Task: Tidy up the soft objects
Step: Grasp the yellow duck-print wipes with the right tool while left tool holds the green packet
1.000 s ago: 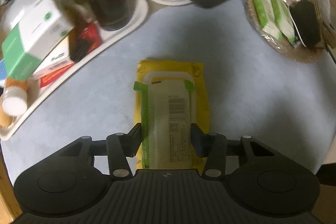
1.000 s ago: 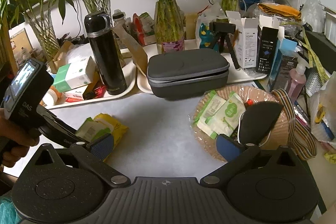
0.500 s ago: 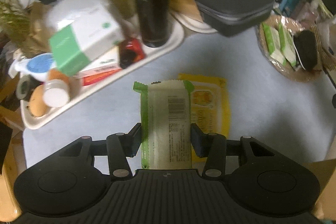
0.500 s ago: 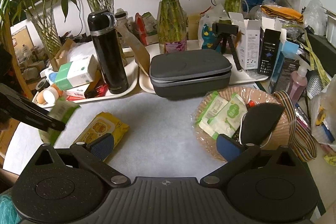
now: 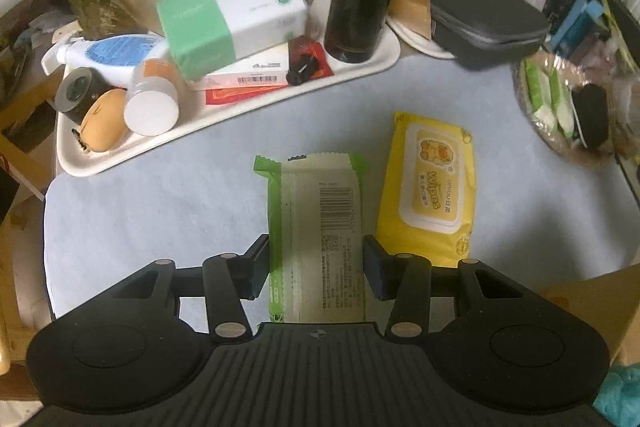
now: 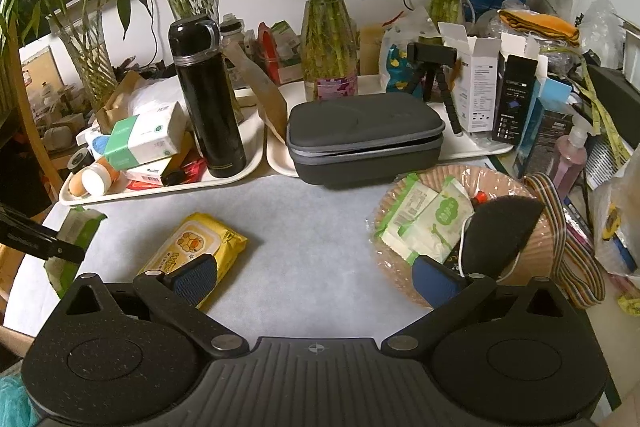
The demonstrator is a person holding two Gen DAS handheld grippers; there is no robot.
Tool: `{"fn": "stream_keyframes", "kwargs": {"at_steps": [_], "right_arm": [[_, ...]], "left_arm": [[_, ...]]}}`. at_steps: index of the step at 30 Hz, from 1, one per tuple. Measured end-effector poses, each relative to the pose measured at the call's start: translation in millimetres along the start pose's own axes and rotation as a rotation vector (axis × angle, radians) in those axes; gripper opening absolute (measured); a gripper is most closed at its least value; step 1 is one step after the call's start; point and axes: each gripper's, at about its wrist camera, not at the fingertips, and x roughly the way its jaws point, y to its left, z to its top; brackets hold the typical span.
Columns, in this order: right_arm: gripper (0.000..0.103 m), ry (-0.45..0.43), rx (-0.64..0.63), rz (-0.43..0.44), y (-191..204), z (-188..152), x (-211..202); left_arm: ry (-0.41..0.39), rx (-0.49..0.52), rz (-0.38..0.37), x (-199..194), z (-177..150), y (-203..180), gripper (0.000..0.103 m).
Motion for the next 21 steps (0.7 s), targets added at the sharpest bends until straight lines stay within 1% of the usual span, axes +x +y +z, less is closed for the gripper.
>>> {"fn": "stream_keyframes", "kwargs": {"at_steps": [3, 5, 6, 9, 13, 15, 18, 21], "right_arm": [[0.103, -0.003, -0.003, -0.001, 1, 0, 0], [0.103, -0.002, -0.007, -0.001, 1, 0, 1], [0.103, -0.002, -0.011, 0.000, 2, 0, 2], [0.103, 0.008, -0.034, 0.011, 6, 0, 6], [0.103, 0.021, -0.087, 0.046, 15, 4, 18], [0.103, 0.028, -0.110, 0.070, 20, 6, 25], [0.102, 0.061, -0.128, 0.118, 24, 10, 41], [0.102, 0.103, -0.137, 0.160, 28, 12, 57]], "left_arm": [[0.021, -0.008, 0.010, 1, -6, 1, 0.047], [0.035, -0.017, -0.001, 1, -11, 2, 0.047], [0.028, -0.022, -0.011, -1, -13, 3, 0.047], [-0.026, -0.039, -0.029, -10, -15, 9, 0.047], [-0.098, -0.040, -0.021, -21, -20, 12, 0.047], [-0.121, -0.046, -0.023, -25, -24, 16, 0.047], [-0.153, -0.068, -0.028, -31, -33, 28, 0.047], [-0.171, -0.099, -0.010, -36, -45, 43, 0.047]]}}
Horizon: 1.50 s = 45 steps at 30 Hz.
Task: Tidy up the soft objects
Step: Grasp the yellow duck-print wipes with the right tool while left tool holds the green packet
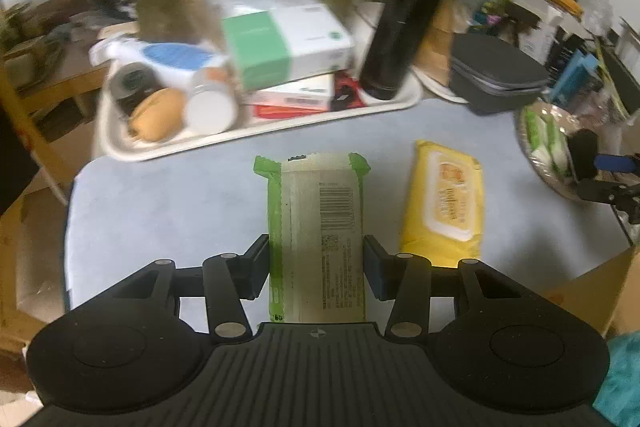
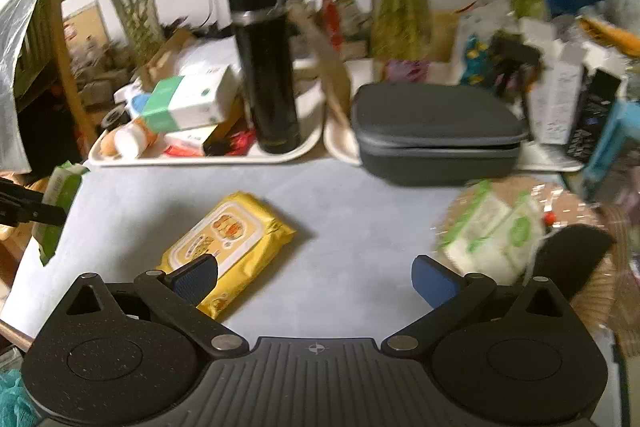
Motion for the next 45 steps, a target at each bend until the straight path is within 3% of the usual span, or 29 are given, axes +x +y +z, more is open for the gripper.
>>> {"fn": "stream_keyframes", "kwargs": {"at_steps": [12, 25, 35, 45], "right_arm": [[0.096, 0.120, -0.084, 0.219, 16, 4, 56], [0.095, 0.232, -0.136, 0.347, 31, 8, 115], [0.096, 0.190, -0.236, 0.410, 54, 26, 140], [0.096, 0.141, -0.459, 0.431, 96, 32, 158]], "left_arm": [[-0.073, -0.186, 0.072, -8, -52, 44, 0.047], [-0.175, -0.221, 0.046, -1, -79, 36, 0.047], [-0.248, -0.210, 0.029, -3, -85, 35, 0.047], [-0.230, -0.180, 0.025, 4, -87, 33, 0.047]]}}
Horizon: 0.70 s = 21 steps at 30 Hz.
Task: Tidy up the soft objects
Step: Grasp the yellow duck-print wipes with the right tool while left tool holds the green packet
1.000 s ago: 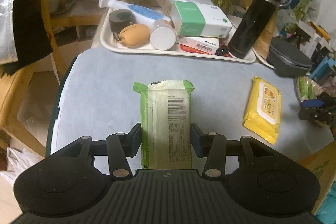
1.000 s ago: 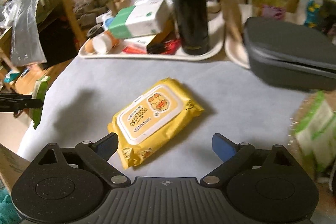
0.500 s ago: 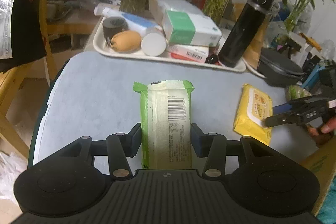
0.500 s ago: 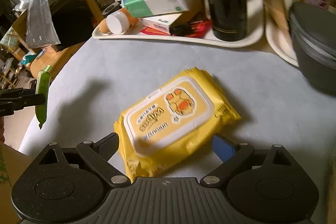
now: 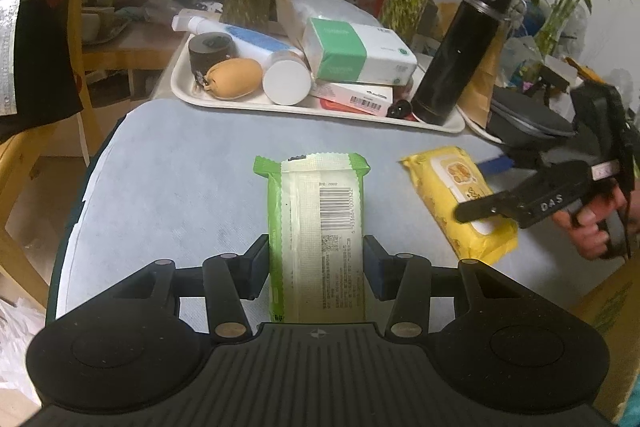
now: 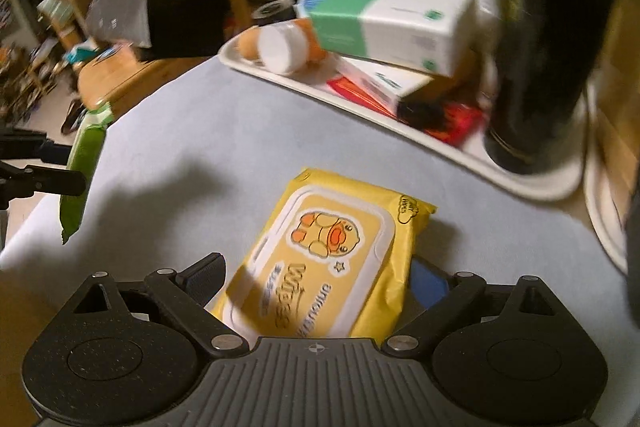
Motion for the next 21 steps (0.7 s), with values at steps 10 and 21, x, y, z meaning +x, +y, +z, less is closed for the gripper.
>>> {"fn": "stream_keyframes", "kwargs": {"at_steps": [10, 21], "right_arm": [[0.098, 0.080, -0.136, -0.155, 16, 2, 20], [0.090, 0.107, -0.030, -0.231, -7, -9, 9]], "left_arm": [[0.025, 0.008, 0.007, 4, -2, 1, 0.047], [0.029, -0.004, 0.010, 5, -3, 4, 0.047]]}}
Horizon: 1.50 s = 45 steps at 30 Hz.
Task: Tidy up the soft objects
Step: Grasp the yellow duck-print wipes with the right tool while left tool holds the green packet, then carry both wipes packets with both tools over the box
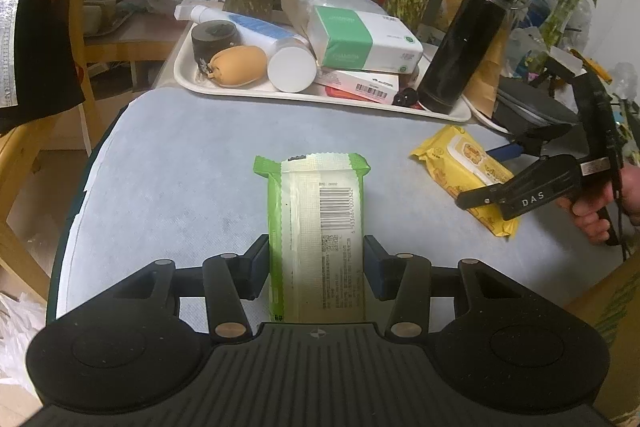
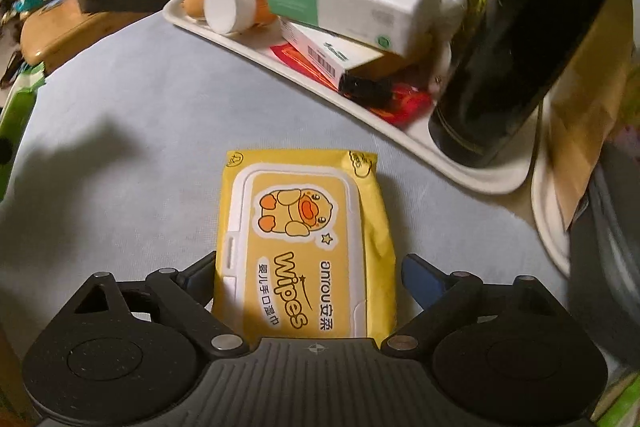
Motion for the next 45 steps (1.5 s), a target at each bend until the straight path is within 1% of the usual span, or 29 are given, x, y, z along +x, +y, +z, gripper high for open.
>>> {"fn": "stream_keyframes", "kwargs": {"at_steps": [2, 5, 6, 11, 17, 24, 28, 31, 35, 37, 40, 45], "right_arm": [[0.087, 0.000, 0.005, 0.007, 1, -2, 0], [0.076, 0.007, 0.007, 0.027, 3, -2, -3], [0.073, 0.006, 0.004, 0.021, 4, -2, -5], [0.065, -0.005, 0.033, 0.019, -1, -3, -11], [0.065, -0.019, 0.058, 0.001, -9, -7, -33], [0.065, -0.087, 0.094, -0.037, -11, -1, -86], [0.065, -0.115, 0.140, -0.055, -8, -2, -115], [0.065, -0.124, 0.151, -0.082, -2, -3, -135], [0.065, -0.145, 0.163, -0.092, 6, -4, -162], [0.065, -0.157, 0.171, -0.095, 9, -6, -177], [0.065, -0.174, 0.189, -0.096, 15, -8, -200], [0.065, -0.198, 0.192, -0.098, 28, -16, -234]], "left_arm": [[0.003, -0.001, 0.001, 1, 0, 0, 0.047], [0.006, -0.008, 0.007, 1, 0, 1, 0.047], [0.007, -0.006, 0.011, 1, 0, 1, 0.047], [0.019, 0.017, 0.030, 2, -1, -2, 0.047], [0.018, 0.047, 0.054, -3, 6, -7, 0.047], [-0.016, 0.060, 0.075, -24, 23, -13, 0.047], [-0.029, 0.082, 0.074, -42, 36, -19, 0.047], [-0.045, 0.116, 0.082, -58, 44, -28, 0.047], [-0.061, 0.138, 0.074, -79, 54, -39, 0.047], [-0.063, 0.148, 0.066, -91, 58, -45, 0.047], [-0.066, 0.186, 0.074, -109, 61, -58, 0.047], [-0.053, 0.234, 0.067, -136, 63, -80, 0.047]]}}
